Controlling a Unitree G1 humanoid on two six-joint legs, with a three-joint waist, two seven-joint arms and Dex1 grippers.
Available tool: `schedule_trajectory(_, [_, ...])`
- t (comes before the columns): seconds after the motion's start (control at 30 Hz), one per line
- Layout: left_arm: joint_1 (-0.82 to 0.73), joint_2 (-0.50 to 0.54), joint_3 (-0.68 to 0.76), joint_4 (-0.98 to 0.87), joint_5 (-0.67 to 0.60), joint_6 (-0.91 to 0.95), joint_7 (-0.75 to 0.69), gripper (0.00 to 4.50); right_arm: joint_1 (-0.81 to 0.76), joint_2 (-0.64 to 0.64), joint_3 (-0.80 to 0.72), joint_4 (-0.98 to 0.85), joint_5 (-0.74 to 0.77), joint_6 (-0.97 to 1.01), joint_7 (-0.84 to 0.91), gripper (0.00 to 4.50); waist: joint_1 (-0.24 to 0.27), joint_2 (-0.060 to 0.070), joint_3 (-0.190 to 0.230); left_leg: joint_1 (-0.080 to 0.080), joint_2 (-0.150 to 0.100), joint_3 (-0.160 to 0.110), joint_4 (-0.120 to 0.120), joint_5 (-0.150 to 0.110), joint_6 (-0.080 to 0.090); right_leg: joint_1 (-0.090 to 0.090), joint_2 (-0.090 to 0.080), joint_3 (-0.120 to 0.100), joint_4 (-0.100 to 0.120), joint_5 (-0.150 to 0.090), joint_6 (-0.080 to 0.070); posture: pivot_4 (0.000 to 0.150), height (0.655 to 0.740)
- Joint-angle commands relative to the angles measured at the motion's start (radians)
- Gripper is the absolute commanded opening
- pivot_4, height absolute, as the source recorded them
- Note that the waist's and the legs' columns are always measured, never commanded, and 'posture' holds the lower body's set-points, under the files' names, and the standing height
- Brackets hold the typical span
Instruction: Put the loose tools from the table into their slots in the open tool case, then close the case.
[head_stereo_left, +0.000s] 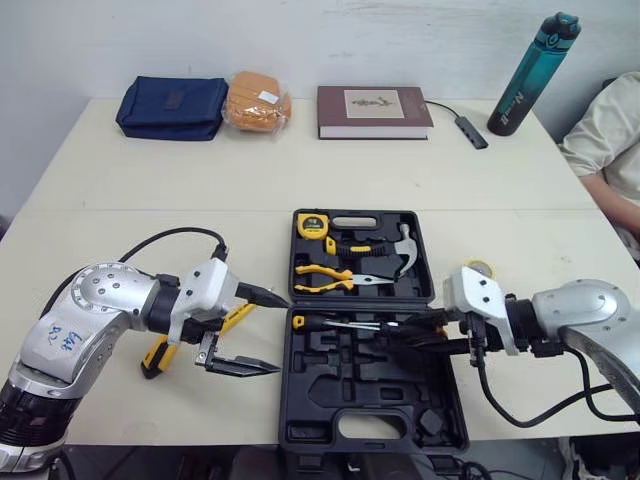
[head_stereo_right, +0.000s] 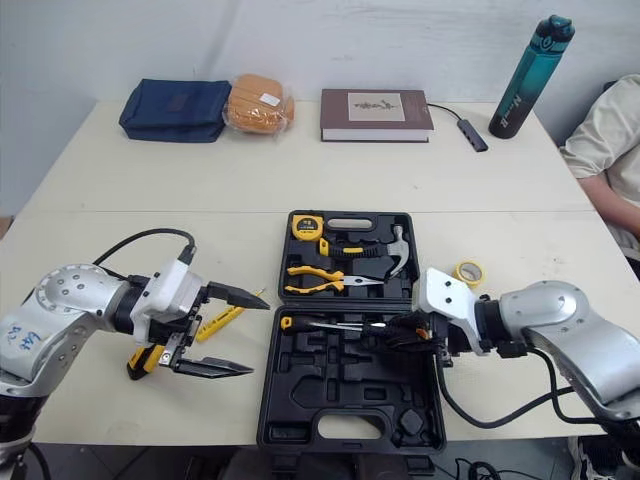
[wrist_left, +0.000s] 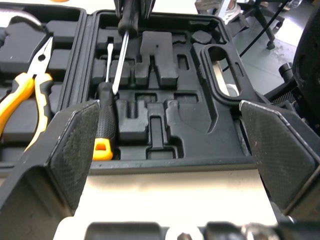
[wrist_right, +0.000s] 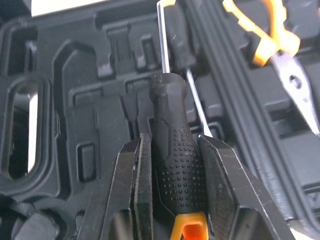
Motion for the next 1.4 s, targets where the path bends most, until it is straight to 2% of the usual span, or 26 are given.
schedule_trajectory(0.03, [-0.003, 0.010, 0.008, -0.035, -0.001, -0.012, -0.005, 4.50, -0.019, 0.008, 0.015, -0.004, -0.040, -0.028, 0.005, 0.97, 0.000, 0.000, 0.000, 0.000, 0.000, 0.000, 0.000, 0.000, 0.000, 0.000, 0.000, 0.000, 0.000, 0.000, 0.000, 0.150, 0.7400])
schedule_trajectory(0.47, [-0.038, -0.016, -0.028, -0.033, 0.012, -0.011, 0.016, 4.50, -0.005, 0.041, 0.084, 0.027, -0.153, -0.103, 0.022, 0.97, -0.001, 0.000, 0.000, 0.000, 0.000, 0.000, 0.001, 0.000, 0.000, 0.000, 0.000, 0.000, 0.001, 0.000, 0.000, 0.150, 0.7400])
schedule_trajectory(0.9, [-0.046, -0.019, -0.032, -0.034, 0.010, -0.009, 0.019, 4.50, 0.005, 0.048, 0.088, 0.018, -0.165, -0.116, 0.036, 0.97, 0.000, 0.000, 0.000, 0.000, 0.000, 0.000, 0.002, 0.000, 0.000, 0.000, 0.000, 0.000, 0.002, 0.000, 0.000, 0.150, 0.7400])
schedule_trajectory(0.97, [-0.046, -0.019, -0.031, -0.034, 0.009, -0.009, 0.021, 4.50, 0.004, 0.052, 0.082, 0.013, -0.159, -0.109, 0.028, 2.02, 0.000, 0.000, 0.000, 0.000, 0.000, 0.000, 0.002, 0.000, 0.000, 0.000, 0.000, 0.000, 0.002, 0.000, 0.000, 0.150, 0.7400])
schedule_trajectory(1.03, [-0.045, -0.019, -0.030, -0.035, 0.008, -0.008, 0.022, 4.50, -0.004, 0.061, 0.058, -0.001, -0.130, -0.084, 0.020, 2.84, -0.001, 0.000, 0.000, 0.000, 0.000, 0.000, 0.002, 0.000, 0.000, 0.000, 0.000, 0.000, 0.002, 0.000, 0.000, 0.150, 0.7400])
schedule_trajectory(1.13, [-0.046, -0.017, -0.029, -0.034, 0.007, -0.008, 0.021, 4.50, -0.015, 0.075, 0.008, -0.025, -0.061, -0.041, 0.015, 4.40, -0.001, 0.000, 0.000, 0.000, 0.000, 0.000, 0.002, 0.000, 0.000, 0.000, 0.000, 0.000, 0.002, 0.000, 0.000, 0.150, 0.7400])
schedule_trajectory(1.27, [-0.057, -0.023, -0.031, -0.025, 0.006, -0.005, 0.022, 4.50, -0.019, 0.104, -0.030, -0.035, -0.001, -0.032, 0.022, 4.48, 0.000, 0.000, 0.000, 0.000, 0.000, 0.000, 0.003, 0.000, 0.000, 0.000, 0.000, 0.000, 0.003, 0.000, 0.000, 0.150, 0.7400])
schedule_trajectory(1.4, [-0.081, -0.045, -0.046, -0.018, 0.006, 0.004, 0.028, 4.50, 0.001, 0.218, -0.026, 0.034, -0.013, -0.133, -0.007, 4.48, 0.000, -0.001, 0.000, 0.000, 0.000, 0.000, 0.004, 0.000, 0.000, 0.000, 0.000, -0.001, 0.003, 0.000, 0.000, 0.150, 0.7400])
